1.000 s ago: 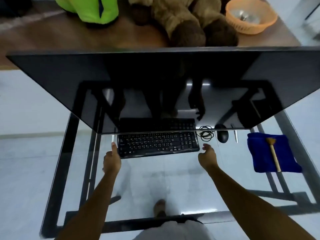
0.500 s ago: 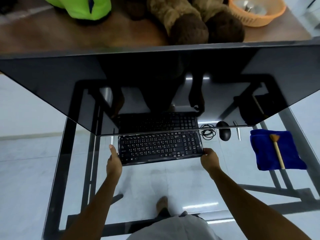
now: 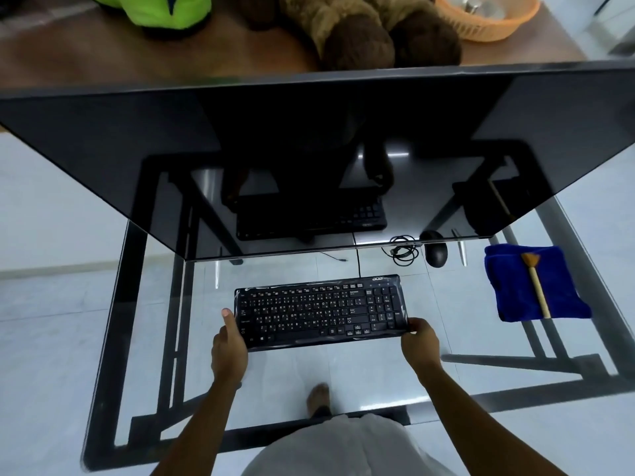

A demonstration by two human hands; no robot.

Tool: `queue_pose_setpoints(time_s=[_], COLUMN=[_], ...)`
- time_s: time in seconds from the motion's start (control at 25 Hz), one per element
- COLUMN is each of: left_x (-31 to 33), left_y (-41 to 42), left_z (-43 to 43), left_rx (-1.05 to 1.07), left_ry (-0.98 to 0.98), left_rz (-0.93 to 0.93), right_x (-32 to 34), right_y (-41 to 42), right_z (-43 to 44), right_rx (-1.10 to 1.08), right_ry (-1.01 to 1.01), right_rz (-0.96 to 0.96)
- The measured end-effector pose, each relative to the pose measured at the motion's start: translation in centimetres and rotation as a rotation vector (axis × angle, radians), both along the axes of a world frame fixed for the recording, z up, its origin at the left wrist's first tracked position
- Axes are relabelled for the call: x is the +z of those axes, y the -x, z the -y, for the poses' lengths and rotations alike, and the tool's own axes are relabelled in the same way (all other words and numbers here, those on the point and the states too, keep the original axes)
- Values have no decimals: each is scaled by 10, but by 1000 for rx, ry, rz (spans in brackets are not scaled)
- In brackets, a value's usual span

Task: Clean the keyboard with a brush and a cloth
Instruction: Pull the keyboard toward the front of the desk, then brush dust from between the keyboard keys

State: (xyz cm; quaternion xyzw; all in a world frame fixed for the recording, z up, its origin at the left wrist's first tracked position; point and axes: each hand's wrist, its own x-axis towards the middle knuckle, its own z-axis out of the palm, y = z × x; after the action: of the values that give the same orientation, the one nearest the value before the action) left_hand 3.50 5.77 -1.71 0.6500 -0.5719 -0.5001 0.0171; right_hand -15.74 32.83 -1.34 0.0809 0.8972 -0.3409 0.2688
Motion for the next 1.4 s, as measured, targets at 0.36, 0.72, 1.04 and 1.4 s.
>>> queue_pose_setpoints(time_s=[0.36,0.72,1.04,1.4], left_x=[23,36,14,-23], left_y=[23,156,299,342], left_z=[-20,-125,-292,-358], left_rx=[-316,-811,-1182,-1473], left_ry=[377,416,331,409], left_rz=[316,-218,-258,-56], right_x=[-9,11,11,-8], right_y=[6,63,174,236], right_z=[-19,-106,-208,-244], right_rx=[-36,-76,-114,150], right_ry=[57,103,-58,-155], right_rz=[14,-136,-285,-139])
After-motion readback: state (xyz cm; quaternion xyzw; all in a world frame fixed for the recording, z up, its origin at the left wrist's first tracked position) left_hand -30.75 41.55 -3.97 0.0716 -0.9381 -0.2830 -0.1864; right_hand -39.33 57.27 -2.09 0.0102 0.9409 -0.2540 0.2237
